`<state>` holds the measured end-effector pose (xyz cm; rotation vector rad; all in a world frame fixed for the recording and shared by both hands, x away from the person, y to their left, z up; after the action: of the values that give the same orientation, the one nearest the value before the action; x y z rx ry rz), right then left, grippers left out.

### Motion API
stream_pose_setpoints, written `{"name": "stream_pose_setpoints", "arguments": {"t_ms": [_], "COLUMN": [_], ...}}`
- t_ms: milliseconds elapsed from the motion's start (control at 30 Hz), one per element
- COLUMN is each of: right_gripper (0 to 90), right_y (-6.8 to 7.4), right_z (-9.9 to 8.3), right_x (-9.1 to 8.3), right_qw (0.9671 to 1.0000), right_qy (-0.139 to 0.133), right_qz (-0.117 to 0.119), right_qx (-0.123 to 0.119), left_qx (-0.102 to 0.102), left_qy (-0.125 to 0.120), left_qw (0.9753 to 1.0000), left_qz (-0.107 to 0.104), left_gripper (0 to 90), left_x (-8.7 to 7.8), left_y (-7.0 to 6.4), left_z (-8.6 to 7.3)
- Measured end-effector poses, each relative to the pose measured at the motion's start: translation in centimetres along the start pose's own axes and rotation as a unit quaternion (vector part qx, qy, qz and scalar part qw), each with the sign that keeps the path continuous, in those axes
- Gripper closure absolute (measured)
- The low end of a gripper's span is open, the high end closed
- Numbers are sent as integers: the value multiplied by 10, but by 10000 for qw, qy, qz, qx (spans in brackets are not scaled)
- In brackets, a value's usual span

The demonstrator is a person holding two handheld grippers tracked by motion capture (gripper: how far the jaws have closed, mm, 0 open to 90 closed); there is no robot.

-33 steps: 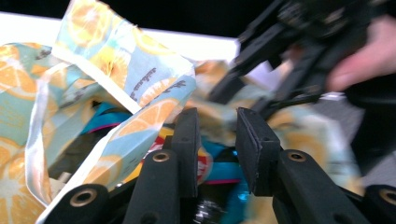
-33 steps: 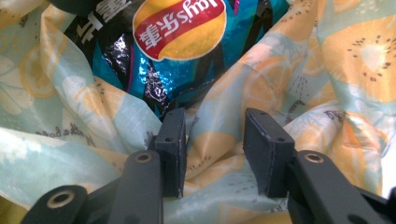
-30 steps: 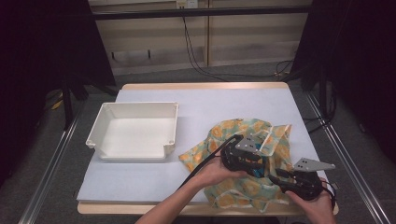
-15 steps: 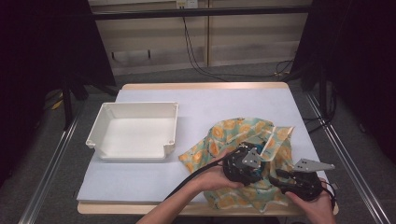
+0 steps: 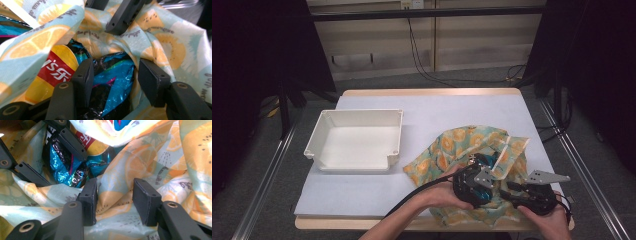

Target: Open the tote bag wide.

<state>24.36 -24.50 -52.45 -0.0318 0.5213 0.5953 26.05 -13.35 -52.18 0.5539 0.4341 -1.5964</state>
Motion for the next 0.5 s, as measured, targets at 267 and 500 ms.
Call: {"name": "stream_pose_setpoints", "arguments": {"t_ms": [267,500], "right_gripper": [547,547], "right_y": [0,-1], "right_z": [0,-1], "right_x": [1,1], "right_qw": [10000,10000], "right_qy": [5,28], "right_qz": [16,-3], "right_qx": [-11,-10], "left_qx": [343,231], "left_qy": [190,149], "left_qw": [9992,9991], "left_qz": [35,319], "left_gripper": [438,564], "left_x": [4,6], "left_y": [-7,4], "left_z": [-7,-11]}}
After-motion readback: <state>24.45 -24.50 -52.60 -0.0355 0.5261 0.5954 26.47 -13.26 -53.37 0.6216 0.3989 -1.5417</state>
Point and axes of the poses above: each handheld gripper's, and its own axes: x roughly forward along the jaws, z roughly out of its top, y roughly to its left, the point moved 9 cm from there along x, roughly forward along the jaws, and after that the axes turned 12 degrees about -y, right-handed, at the moved point
